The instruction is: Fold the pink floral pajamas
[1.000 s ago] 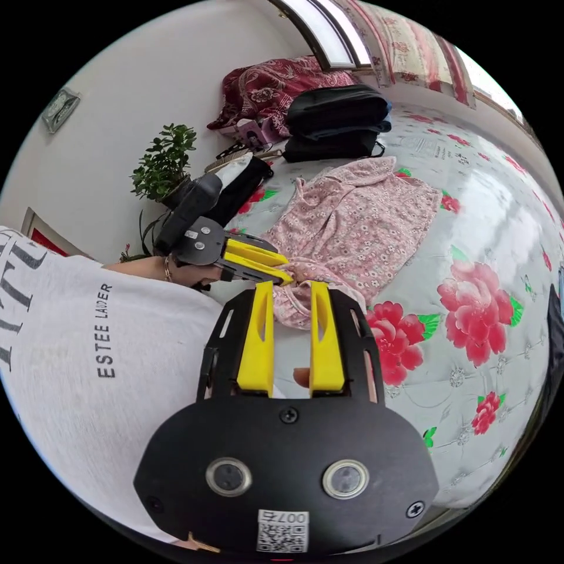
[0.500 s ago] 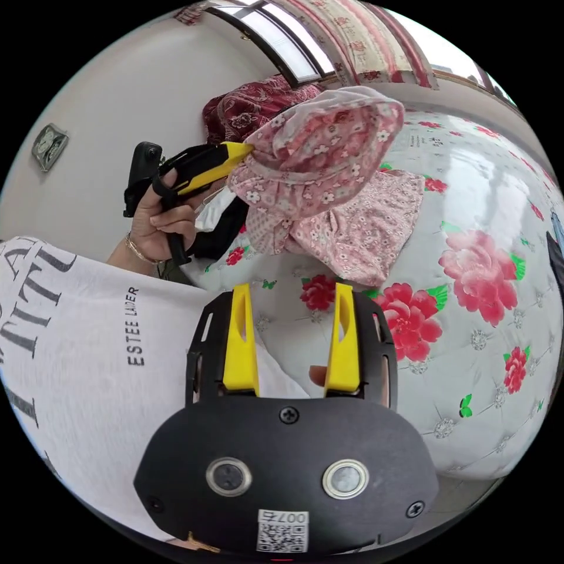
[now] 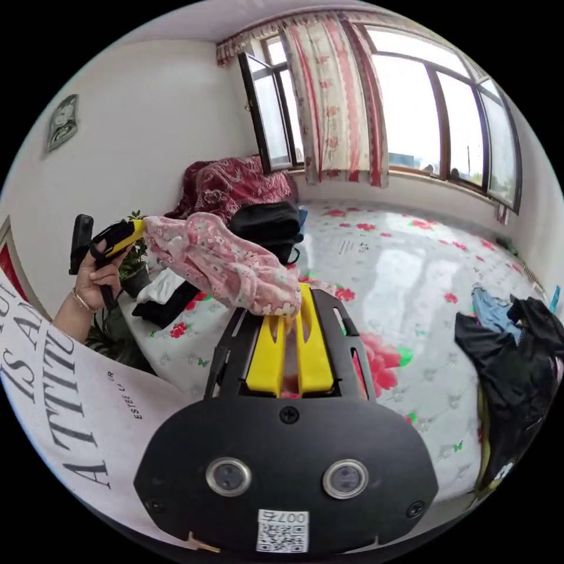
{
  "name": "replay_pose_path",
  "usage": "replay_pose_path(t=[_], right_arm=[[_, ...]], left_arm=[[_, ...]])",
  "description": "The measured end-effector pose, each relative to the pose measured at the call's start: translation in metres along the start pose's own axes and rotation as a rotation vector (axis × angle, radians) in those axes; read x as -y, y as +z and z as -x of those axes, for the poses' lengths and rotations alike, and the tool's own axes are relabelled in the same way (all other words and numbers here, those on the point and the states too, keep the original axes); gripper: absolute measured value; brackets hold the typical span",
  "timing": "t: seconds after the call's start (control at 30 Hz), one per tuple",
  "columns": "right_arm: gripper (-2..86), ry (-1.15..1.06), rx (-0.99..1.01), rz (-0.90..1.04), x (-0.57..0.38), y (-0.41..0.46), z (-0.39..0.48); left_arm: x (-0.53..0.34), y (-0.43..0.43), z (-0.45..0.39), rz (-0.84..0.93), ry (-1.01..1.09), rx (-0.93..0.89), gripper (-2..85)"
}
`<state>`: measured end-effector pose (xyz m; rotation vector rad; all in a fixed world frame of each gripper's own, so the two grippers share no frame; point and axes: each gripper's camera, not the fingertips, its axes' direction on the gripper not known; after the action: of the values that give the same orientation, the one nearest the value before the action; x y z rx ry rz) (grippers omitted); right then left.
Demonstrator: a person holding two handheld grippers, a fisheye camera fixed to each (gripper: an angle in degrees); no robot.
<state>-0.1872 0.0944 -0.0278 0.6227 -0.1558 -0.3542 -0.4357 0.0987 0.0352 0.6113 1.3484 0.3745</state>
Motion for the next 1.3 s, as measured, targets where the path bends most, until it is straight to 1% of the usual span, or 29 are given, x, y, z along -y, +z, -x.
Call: replay_pose_path(t=[0.03,0.1,0.13,0.17,0.2,0.27,0.3,0.37,0.43,0.5,0.53,0.57,0.6,0.63,0.67,0.7,0.73,0.8,0.83,0.87,0.9,0.97,1.0,1.03,1.1,1.13,1.2,1.23,1.3], right_arm=[[6.9,-0.028,-0.03,-0.034,0.006,-0.018,0.004],[6.3,-0.149,-0.157,-0.211,0.024,-0.084,0.022],[6.2,-0.18,-0.185,-0.26,0.028,-0.099,0.026],[5.8,-0.236,-0.244,-0.358,0.036,-0.124,0.034],[5.5,-0.277,-0.301,-0.452,0.045,-0.143,0.039],[5.2,-0.339,-0.35,-0.545,0.063,-0.16,0.044],[5.0,-0.372,-0.373,-0.566,0.078,-0.16,0.044],[4.9,-0.411,-0.392,-0.572,0.106,-0.147,0.037],[5.2,-0.406,-0.377,-0.556,0.142,-0.122,0.019],[6.2,-0.377,-0.348,-0.452,0.203,-0.065,-0.02],[6.7,-0.349,-0.329,-0.406,0.217,-0.047,-0.033],[7.6,-0.278,-0.287,-0.282,0.242,-0.006,-0.059],[8.7,-0.194,-0.253,-0.115,0.257,0.035,-0.085],[8.9,-0.169,-0.241,-0.039,0.259,0.053,-0.096],[9.2,-0.143,-0.218,0.067,0.247,0.084,-0.115],[9.0,-0.109,-0.166,0.128,0.221,0.104,-0.13],[8.9,-0.09,-0.144,0.14,0.202,0.112,-0.137],[8.6,-0.051,-0.098,0.229,0.112,0.144,-0.16],[8.5,-0.04,-0.09,0.274,0.087,0.153,-0.164],[8.5,-0.006,-0.065,0.379,0.038,0.169,-0.169],[8.4,0.025,-0.013,0.483,-0.006,0.183,-0.168],[8.5,0.053,0.079,0.59,-0.054,0.195,-0.158],[8.5,0.039,0.137,0.624,-0.073,0.199,-0.146],[8.6,0.02,0.161,0.637,-0.078,0.201,-0.14],[8.6,-0.11,0.239,0.641,-0.08,0.209,-0.112],[8.6,-0.151,0.256,0.632,-0.077,0.211,-0.104],[8.7,-0.32,0.324,0.616,-0.064,0.224,-0.077],[8.8,-0.357,0.343,0.619,-0.06,0.229,-0.071],[8.7,-0.448,0.425,0.693,-0.056,0.257,-0.054]], left_arm=[[0.008,-0.004,-0.026,-0.044,0.07,-0.01,-0.8],[0.02,-0.011,-0.063,-0.117,0.18,-0.012,-0.9],[0.027,-0.017,-0.085,-0.173,0.253,-0.004,-0.9],[0.035,-0.021,-0.102,-0.214,0.316,0.011,-0.9],[0.039,-0.023,-0.11,-0.23,0.338,0.018,-0.9],[0.056,-0.023,-0.132,-0.29,0.411,0.042,-0.9],[0.061,-0.02,-0.136,-0.303,0.426,0.055,-0.9],[0.079,0.002,-0.141,-0.363,0.481,0.173,-0.9],[0.103,0.032,-0.123,-0.378,0.428,0.198,-0.9],[0.135,0.076,-0.089,-0.344,0.333,0.231,-0.9],[0.154,0.116,-0.06,-0.28,0.265,0.318,-0.9],[0.165,0.158,-0.024,-0.18,0.158,0.422,-0.8],[0.166,0.177,-0.005,-0.127,0.102,0.487,-0.7],[0.157,0.208,0.026,-0.039,0.0,0.642,-0.5],[0.137,0.228,0.048,0.027,-0.039,0.73,-0.3],[0.123,0.235,0.057,0.046,-0.049,0.747,0.0],[0.09,0.246,0.071,0.07,-0.054,0.74,0.6],[0.035,0.264,0.09,0.16,-0.074,0.704,3.4],[-0.005,0.28,0.101,0.265,-0.102,0.68,4.7],[-0.046,0.296,0.109,0.385,-0.132,0.652,5.7],[-0.066,0.304,0.112,0.441,-0.146,0.64,6.1],[-0.137,0.336,0.113,0.64,-0.21,0.591,7.2],[-0.151,0.343,0.111,0.678,-0.222,0.573,7.5],[-0.174,0.358,0.107,0.735,-0.242,0.542,8.2],[-0.196,0.38,0.1,0.795,-0.264,0.484,8.6],[-0.204,0.397,0.096,0.82,-0.252,0.447,9.1],[-0.208,0.424,0.09,0.855,-0.196,0.409,9.7],[-0.209,0.442,0.087,0.879,-0.158,0.388,9.8],[-0.21,0.468,0.085,0.919,-0.116,0.363,9.8]])
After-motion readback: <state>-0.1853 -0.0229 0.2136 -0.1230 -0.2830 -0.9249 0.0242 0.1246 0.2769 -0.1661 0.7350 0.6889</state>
